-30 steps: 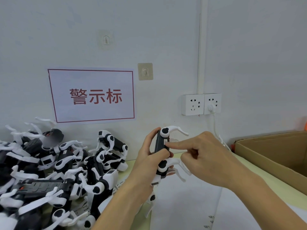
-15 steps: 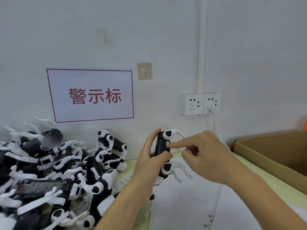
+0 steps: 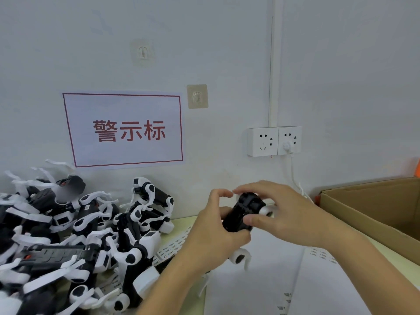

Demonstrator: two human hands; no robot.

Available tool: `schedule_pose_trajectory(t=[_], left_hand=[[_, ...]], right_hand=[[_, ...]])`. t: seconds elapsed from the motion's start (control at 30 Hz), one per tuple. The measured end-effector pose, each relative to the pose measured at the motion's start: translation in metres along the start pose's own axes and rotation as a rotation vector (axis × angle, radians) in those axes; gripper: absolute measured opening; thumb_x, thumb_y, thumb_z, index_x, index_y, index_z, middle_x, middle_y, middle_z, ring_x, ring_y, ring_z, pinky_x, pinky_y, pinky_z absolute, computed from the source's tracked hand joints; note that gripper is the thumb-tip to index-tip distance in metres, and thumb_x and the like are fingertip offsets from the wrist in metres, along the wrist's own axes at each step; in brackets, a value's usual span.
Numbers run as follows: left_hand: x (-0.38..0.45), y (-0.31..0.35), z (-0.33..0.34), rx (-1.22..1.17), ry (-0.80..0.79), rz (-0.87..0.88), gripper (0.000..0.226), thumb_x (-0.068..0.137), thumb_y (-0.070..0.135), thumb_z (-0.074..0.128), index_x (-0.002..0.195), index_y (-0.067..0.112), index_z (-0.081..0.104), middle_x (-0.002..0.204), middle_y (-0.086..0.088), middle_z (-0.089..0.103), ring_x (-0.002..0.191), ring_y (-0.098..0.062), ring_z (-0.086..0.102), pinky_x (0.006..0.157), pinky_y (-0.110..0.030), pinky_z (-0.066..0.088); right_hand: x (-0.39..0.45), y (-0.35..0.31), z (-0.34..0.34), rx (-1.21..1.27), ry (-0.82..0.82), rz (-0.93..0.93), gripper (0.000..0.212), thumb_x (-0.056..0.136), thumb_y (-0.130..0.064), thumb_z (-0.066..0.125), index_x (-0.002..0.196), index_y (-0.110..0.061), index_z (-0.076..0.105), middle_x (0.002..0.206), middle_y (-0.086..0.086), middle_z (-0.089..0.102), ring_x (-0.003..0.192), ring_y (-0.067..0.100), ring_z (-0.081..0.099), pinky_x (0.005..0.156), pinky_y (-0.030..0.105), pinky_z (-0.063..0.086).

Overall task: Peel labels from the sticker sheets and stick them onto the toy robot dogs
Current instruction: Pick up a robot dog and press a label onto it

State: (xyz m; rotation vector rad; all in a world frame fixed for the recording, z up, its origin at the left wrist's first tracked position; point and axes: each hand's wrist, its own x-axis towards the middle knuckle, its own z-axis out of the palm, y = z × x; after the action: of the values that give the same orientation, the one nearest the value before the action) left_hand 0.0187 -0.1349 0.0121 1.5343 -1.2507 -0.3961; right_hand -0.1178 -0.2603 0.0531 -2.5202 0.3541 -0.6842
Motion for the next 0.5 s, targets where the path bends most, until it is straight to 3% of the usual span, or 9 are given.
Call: schedule_pose_trajectory(t=[0.1,0.23,0.37,0.5], left_hand=[[0.001,-0.001,0.001,0.043,-0.042,0.013,0.051,0.071,0.031,0.066,0.118,0.041,0.047,0.093,0.009,0.074,0.074,-0.016,0.064,0.066,-0.027,0.052],[0.003,-0.004,0.002,0.041,0.036,0.067,0.036,0.079,0.024,0.073,0.107,0.041,0.058,0.095,0.013,0.074,0.075,-0.008,0.068,0.063,-0.017,0.054],[0.004,-0.004,0.0,-0.06,0.193,0.038,0.048,0.079,0.021,0.084,0.116,0.036,0.058,0.111,0.011,0.067,0.086,-0.006,0.07,0.065,-0.026,0.061],[0.002,-0.005,-0.004,-0.154,0.225,0.029,0.067,0.068,0.03,0.089,0.121,0.042,0.05,0.118,0.014,0.064,0.096,-0.001,0.067,0.081,-0.023,0.058]], right_hand=[[0.0,0.002,-0.004,0.033,0.039,0.041,0.034,0.078,-0.033,0.081,0.102,-0.05,0.064,0.109,-0.023,0.064,0.102,-0.011,0.056,0.08,0.014,0.044],[0.001,0.004,-0.007,0.075,0.095,0.086,0.028,0.078,-0.031,0.082,0.097,-0.043,0.066,0.103,-0.018,0.068,0.098,-0.002,0.063,0.079,0.02,0.049],[0.001,0.006,-0.008,0.141,0.186,0.168,0.027,0.08,-0.027,0.081,0.098,-0.04,0.067,0.103,-0.018,0.068,0.096,0.001,0.066,0.079,0.022,0.052],[0.002,0.013,-0.01,0.341,0.251,0.263,0.022,0.084,-0.023,0.078,0.102,-0.033,0.071,0.103,-0.007,0.071,0.076,0.008,0.07,0.074,0.024,0.05]])
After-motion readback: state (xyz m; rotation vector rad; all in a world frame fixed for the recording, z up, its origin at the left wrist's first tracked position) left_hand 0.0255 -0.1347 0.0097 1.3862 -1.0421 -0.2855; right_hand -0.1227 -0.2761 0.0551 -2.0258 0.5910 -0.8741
